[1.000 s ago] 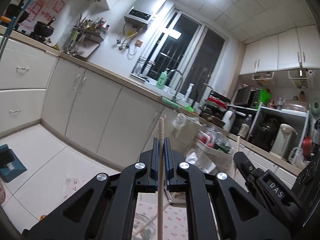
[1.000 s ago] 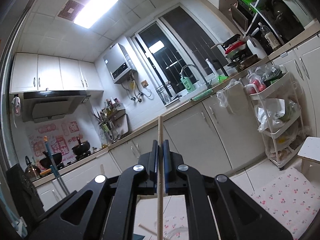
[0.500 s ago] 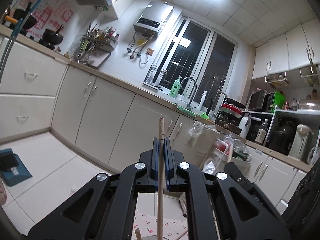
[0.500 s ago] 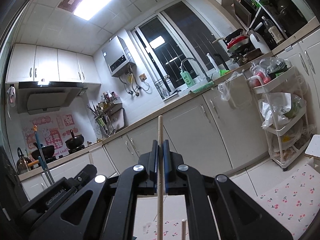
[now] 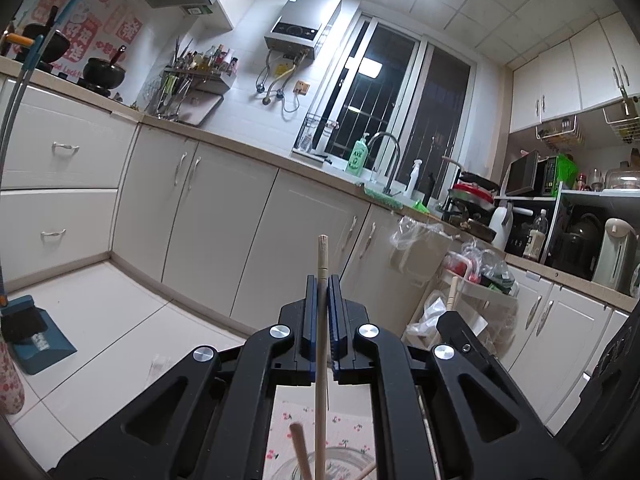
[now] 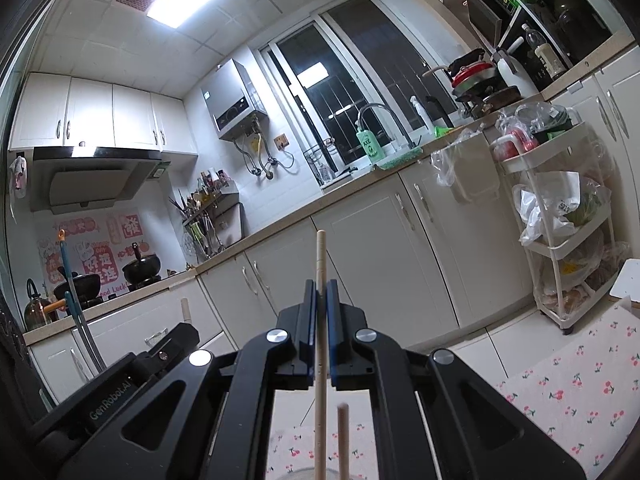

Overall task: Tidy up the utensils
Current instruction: 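Open both grippers to drop the sticks into the glass jar, then grasp a wooden stick with the left gripper while the right gripper grasps another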

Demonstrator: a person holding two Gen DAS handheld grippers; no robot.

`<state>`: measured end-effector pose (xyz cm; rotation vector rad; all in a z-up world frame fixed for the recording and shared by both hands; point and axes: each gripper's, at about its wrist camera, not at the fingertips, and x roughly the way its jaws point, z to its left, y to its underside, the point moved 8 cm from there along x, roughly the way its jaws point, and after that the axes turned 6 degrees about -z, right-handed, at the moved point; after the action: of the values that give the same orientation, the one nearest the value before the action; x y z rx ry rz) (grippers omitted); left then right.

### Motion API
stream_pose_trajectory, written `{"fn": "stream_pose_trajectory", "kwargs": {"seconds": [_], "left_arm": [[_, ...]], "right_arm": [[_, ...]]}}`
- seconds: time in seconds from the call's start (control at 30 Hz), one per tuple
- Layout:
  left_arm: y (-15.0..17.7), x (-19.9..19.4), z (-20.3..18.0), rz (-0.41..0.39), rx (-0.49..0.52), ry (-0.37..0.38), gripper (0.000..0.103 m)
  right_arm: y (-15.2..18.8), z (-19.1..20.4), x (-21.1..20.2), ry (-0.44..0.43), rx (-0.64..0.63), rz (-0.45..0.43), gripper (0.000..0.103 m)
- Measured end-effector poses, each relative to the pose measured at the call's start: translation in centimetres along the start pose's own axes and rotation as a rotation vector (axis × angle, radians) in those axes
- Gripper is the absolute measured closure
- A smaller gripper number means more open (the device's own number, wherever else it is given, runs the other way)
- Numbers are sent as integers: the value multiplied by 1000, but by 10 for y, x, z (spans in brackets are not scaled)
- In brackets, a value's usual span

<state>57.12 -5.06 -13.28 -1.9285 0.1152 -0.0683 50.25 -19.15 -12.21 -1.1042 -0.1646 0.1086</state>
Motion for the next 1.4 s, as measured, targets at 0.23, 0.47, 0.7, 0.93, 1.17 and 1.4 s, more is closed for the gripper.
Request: {"fn": "stream_pose_trajectory", "kwargs": {"seconds": [0.23, 0.47, 0.7, 0.93, 1.17, 1.4], "left_arm": [[10, -13, 3, 48, 14, 10, 98], [7, -40, 1, 94, 60, 23, 93], [12, -93, 17, 182, 69, -19, 54], [83, -124, 18, 492, 160, -12, 34], [159, -118, 2, 744, 313, -36, 34], [182, -103, 2, 822, 348, -75, 34]], "right_arm": [[11, 0, -15, 2, -12, 58, 97], [20, 1, -39, -5, -46, 155, 75], [0, -26, -94, 76, -46, 239, 62], [54, -76, -147, 220, -157, 570, 62], [111, -84, -159, 248, -243, 756, 62], [131, -85, -138, 267, -294, 815, 62]]}}
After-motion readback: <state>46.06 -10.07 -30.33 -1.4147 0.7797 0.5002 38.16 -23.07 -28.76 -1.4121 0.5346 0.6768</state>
